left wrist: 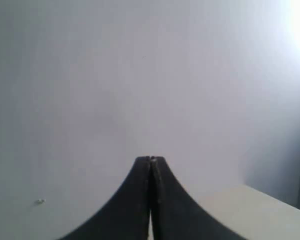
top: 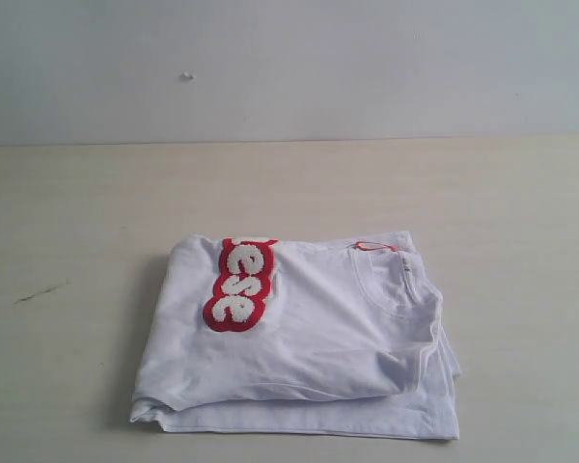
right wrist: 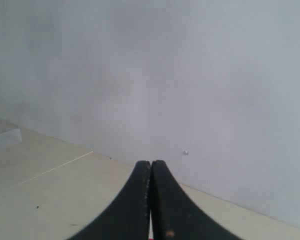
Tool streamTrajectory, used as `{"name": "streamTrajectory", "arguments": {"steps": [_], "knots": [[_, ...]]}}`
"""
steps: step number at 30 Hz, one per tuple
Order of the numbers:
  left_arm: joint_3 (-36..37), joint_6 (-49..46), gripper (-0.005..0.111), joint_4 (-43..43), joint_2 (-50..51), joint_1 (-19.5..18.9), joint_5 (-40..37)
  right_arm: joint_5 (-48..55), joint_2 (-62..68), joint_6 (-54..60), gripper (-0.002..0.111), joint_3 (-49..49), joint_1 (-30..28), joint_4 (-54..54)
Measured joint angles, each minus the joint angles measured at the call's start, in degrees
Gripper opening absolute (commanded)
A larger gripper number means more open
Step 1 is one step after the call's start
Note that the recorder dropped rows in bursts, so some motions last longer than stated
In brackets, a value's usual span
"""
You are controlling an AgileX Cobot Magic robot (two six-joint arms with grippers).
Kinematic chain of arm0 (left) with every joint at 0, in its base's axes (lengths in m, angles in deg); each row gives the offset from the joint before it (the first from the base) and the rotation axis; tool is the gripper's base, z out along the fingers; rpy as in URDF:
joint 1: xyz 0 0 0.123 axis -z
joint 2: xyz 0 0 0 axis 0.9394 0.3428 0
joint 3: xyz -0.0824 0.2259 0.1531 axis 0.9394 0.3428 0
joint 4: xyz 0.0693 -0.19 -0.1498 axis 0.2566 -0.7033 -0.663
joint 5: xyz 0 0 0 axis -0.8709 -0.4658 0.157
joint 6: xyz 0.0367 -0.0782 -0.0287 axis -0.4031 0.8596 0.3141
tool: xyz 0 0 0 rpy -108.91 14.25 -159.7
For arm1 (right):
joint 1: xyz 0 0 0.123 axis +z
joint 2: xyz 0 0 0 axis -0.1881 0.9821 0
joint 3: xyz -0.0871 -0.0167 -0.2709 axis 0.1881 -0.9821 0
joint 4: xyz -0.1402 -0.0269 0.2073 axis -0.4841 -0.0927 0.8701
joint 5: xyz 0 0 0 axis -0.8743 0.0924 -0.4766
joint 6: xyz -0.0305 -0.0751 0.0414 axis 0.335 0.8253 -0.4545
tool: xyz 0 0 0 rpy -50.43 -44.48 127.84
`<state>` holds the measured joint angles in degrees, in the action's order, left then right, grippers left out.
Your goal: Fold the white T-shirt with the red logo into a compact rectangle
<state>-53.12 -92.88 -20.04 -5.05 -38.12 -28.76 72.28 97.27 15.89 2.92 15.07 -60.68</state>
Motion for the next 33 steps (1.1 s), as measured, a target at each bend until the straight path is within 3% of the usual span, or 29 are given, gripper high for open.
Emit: {"name": "streamTrajectory", "arguments": {"steps": [18, 33], "knots": [[1.74, 0.25, 0.0, 0.1, -15.14, 0.0, -2.79, 4.81, -12.96, -0.18, 0.0, 0.0, 0.0, -1.15], [1.74, 0.25, 0.0, 0.2, -15.88, 0.0, -3.8, 5.52, -13.4, -0.18, 0.0, 0.0, 0.0, -1.15]]}}
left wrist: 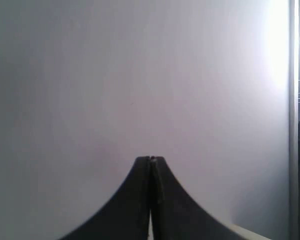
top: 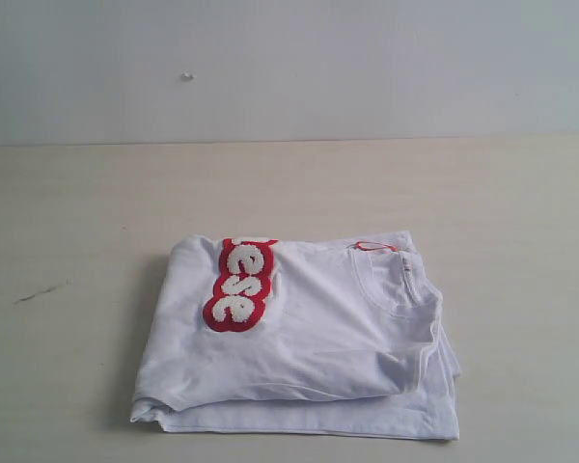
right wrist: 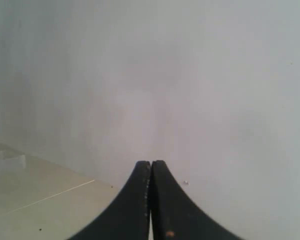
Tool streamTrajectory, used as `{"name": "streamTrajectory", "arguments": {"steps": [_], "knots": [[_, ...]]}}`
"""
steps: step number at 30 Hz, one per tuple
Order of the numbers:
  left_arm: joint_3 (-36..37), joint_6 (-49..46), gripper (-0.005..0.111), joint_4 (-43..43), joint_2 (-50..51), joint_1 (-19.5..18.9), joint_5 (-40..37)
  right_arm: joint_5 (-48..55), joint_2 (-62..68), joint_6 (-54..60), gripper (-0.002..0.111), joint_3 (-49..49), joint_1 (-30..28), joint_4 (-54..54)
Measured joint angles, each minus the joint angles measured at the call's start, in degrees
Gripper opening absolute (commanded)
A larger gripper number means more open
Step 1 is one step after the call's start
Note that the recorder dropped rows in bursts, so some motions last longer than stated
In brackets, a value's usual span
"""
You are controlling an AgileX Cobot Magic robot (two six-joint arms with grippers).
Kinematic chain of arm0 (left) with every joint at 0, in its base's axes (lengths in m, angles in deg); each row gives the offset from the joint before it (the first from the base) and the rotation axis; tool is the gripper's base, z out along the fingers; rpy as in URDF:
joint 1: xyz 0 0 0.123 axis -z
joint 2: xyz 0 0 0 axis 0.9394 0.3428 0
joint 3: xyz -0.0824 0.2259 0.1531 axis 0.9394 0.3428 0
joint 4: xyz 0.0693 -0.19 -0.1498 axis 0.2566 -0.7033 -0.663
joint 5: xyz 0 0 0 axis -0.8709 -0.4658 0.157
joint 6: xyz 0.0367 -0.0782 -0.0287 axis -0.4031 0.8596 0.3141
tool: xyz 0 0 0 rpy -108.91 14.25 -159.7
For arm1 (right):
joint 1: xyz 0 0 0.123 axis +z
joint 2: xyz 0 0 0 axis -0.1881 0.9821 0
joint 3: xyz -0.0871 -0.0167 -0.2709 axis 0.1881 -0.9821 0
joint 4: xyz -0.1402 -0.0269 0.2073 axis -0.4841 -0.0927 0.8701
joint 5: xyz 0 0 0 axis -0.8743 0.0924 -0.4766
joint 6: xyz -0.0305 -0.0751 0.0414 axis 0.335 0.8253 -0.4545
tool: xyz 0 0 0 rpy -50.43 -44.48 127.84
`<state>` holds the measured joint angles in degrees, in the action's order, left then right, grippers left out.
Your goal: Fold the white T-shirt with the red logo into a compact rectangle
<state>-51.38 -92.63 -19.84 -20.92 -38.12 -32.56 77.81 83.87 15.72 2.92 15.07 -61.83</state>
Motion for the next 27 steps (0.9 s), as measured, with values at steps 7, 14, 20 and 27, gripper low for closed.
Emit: {"name": "streamTrajectory", "arguments": {"steps": [7, 14, 20, 27], "knots": [[0.0, 0.0, 0.0, 0.0, 0.0, 0.0, 0.0, 0.0, 0.0, 0.0, 0.0, 0.0, 0.0, 0.0], [0.0, 0.0, 0.0, 0.81, -0.22, -0.44, 0.0, 0.0, 0.0, 0.0, 0.0, 0.0, 0.0, 0.11], [0.14, 10.77, 0.0, 6.09, -0.87, -6.64, 0.0, 0.05, 0.0, 0.0, 0.0, 0.0, 0.0, 0.11], [1.71, 31.44, 0.0, 15.49, -3.43, -16.56, 0.0, 0.05, 0.0, 0.0, 0.0, 0.0, 0.0, 0.11]]}}
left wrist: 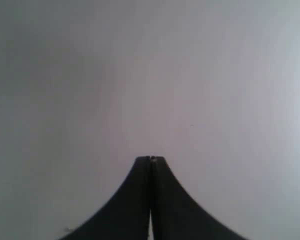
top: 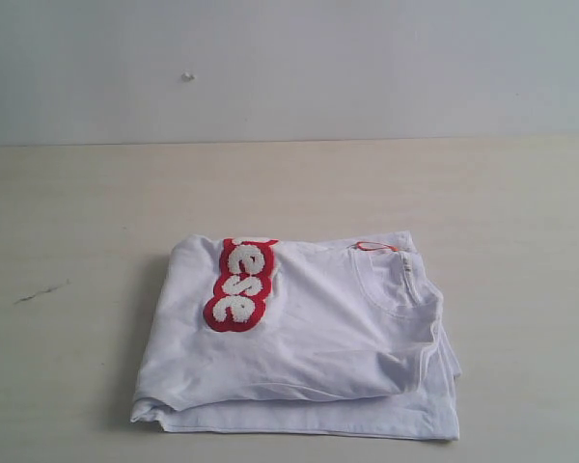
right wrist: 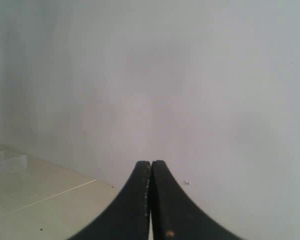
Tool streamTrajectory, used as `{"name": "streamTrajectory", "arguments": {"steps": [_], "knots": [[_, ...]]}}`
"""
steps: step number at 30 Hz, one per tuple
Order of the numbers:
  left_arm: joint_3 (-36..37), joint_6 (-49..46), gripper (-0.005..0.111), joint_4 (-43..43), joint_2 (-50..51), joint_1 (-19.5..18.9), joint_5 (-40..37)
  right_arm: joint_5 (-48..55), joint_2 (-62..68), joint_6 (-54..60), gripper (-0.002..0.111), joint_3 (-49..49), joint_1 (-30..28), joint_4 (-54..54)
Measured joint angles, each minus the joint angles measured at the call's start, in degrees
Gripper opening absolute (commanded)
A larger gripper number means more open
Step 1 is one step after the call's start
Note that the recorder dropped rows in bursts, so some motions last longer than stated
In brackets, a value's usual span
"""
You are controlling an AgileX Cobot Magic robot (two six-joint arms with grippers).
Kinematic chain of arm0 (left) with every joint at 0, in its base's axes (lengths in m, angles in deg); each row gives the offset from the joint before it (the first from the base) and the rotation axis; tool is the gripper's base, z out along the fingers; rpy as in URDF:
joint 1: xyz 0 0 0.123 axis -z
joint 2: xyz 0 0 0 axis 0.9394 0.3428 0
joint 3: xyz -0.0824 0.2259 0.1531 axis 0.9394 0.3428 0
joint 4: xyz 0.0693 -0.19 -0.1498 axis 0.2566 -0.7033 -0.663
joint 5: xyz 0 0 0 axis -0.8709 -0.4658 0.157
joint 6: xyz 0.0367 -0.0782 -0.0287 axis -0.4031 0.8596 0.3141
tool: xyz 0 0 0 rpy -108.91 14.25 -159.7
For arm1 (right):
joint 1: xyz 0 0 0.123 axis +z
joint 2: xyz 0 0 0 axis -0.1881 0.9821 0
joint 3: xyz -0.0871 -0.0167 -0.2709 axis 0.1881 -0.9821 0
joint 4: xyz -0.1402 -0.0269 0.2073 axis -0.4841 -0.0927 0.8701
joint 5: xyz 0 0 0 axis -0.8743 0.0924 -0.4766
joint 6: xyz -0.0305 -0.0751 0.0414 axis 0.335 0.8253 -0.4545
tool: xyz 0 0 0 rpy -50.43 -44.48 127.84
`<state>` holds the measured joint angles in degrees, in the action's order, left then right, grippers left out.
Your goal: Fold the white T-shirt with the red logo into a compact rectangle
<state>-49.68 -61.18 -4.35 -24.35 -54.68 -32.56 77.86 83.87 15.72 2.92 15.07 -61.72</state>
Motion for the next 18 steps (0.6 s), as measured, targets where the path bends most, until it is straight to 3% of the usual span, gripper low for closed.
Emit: {"name": "streamTrajectory", "arguments": {"steps": [9, 18], "knots": [[3.9, 7.53, 0.0, 3.4, -0.23, -8.78, 0.0, 0.0, 0.0, -0.03, 0.0, 0.0, 0.0, 0.0], [12.64, 23.44, 0.0, 18.88, -0.13, -10.19, 5.96, 0.09, -0.12, -0.03, 0.0, 0.0, 0.0, 0.0]]}}
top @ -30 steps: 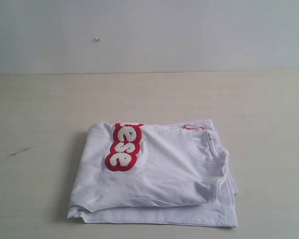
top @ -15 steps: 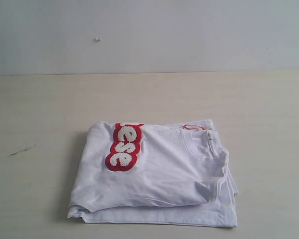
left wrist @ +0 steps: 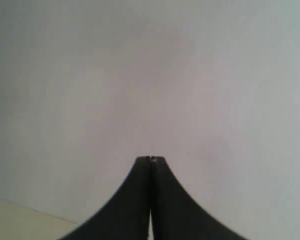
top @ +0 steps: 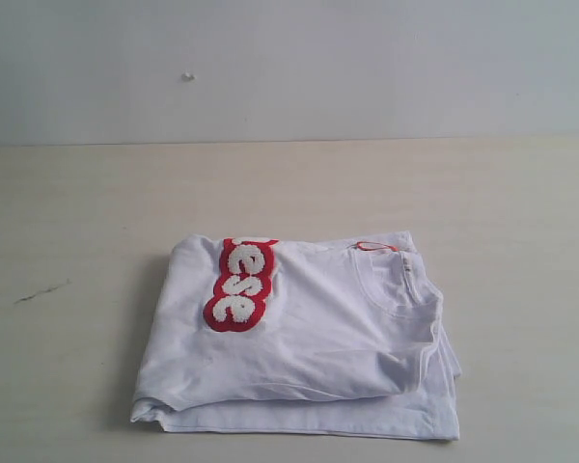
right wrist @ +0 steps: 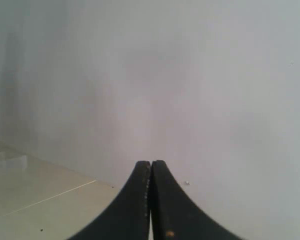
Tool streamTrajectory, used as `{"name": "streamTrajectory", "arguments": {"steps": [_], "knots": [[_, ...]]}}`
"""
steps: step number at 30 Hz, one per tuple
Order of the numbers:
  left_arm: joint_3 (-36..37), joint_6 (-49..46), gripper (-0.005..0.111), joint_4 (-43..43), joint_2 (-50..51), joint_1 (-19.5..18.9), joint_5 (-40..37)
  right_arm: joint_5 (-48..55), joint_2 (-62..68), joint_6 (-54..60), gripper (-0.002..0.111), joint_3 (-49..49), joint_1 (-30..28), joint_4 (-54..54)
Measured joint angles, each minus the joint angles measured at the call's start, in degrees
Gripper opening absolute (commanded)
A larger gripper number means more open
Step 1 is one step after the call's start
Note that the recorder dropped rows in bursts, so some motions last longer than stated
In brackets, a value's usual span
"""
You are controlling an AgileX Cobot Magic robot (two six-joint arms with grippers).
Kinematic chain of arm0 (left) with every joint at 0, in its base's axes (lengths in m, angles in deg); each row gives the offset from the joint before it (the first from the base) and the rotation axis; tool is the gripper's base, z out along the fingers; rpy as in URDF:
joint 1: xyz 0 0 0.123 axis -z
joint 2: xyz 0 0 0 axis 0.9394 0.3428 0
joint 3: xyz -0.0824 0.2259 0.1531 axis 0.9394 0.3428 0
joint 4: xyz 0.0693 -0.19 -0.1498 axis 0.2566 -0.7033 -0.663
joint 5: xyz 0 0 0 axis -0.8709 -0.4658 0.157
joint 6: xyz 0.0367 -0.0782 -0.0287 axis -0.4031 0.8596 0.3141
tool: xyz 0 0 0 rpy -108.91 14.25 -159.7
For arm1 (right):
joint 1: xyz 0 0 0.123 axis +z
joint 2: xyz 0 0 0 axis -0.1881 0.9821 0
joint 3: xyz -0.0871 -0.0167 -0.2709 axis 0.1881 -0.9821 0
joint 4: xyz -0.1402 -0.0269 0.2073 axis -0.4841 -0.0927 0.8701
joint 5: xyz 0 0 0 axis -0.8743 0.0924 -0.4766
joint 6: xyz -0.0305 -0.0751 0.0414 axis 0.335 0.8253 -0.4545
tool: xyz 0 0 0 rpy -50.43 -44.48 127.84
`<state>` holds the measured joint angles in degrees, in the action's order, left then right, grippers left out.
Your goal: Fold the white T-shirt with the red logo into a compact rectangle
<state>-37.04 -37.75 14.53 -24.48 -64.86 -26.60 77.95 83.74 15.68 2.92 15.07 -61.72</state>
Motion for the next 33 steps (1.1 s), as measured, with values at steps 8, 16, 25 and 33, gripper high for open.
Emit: {"name": "streamTrajectory", "arguments": {"steps": [8, 16, 25, 33], "knots": [[9.63, 1.13, 0.0, 3.16, 0.0, -0.4, 7.94, 0.0, 0.0, 0.0, 0.0, 0.0, 0.0, 0.0], [15.01, -3.91, 0.0, 3.49, 0.0, -2.89, 14.59, 0.0, 0.0, 0.0, 0.0, 0.0, 0.0, 0.0], [15.01, -17.36, 0.0, 3.49, 0.0, -3.81, 4.01, 0.04, 0.0, 0.0, 0.0, 0.0, 0.0, 0.0], [15.01, -27.7, 0.0, -4.78, 0.0, -3.81, -7.37, 0.04, 0.0, 0.0, 0.0, 0.0, 0.0, 0.0]]}}
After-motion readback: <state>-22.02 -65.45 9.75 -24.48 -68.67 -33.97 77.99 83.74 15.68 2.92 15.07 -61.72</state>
